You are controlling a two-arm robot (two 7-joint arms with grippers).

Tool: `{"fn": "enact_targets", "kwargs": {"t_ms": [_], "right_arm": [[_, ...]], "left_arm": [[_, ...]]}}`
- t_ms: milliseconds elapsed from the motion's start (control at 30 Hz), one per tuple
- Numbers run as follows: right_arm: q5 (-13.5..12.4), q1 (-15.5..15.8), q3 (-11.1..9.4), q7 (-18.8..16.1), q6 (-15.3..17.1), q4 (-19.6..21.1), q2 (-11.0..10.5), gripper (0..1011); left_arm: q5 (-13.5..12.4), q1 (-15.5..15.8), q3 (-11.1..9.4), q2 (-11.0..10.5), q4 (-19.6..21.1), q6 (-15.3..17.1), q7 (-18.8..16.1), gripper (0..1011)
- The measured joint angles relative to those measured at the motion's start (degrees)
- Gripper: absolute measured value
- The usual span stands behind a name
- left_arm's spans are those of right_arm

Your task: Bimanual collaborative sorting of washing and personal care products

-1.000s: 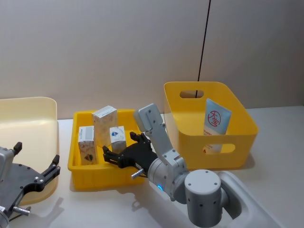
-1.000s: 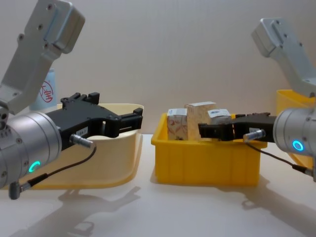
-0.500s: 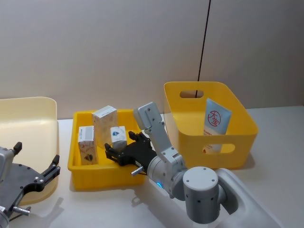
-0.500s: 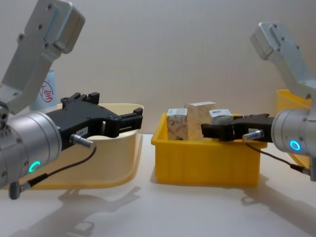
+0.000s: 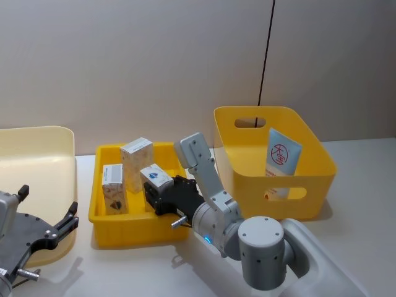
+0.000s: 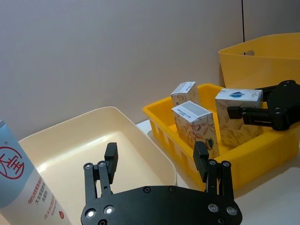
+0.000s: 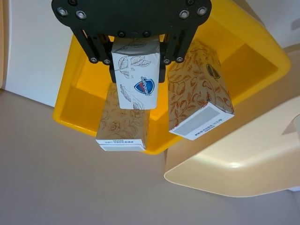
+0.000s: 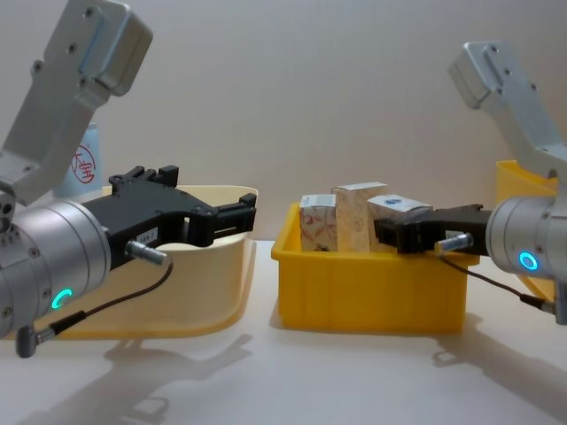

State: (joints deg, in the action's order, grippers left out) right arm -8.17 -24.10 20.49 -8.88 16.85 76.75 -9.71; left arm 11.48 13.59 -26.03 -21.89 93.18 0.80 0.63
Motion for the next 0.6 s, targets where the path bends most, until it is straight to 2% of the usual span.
{"fn": "enact_targets", "kwargs": {"t_ms": [67, 267, 600], "right_arm": [[0.0, 0.0, 0.0, -0.1, -0.2, 0.0, 0.0, 411], [0.1, 0.3, -0.4, -0.3, -2.1, 0.1, 0.0, 401], [0.2, 1.0, -1.6, -0.4, -8.0, 1.1, 0.1, 401]], "left_arm": [[0.0, 0.0, 0.0, 0.0, 0.0, 0.0, 0.0, 1003], [0.0, 0.0, 0.0, 0.0, 0.0, 0.0, 0.0, 1003], [0.0, 0.0, 0.0, 0.0, 0.0, 0.0, 0.0, 1003]]}}
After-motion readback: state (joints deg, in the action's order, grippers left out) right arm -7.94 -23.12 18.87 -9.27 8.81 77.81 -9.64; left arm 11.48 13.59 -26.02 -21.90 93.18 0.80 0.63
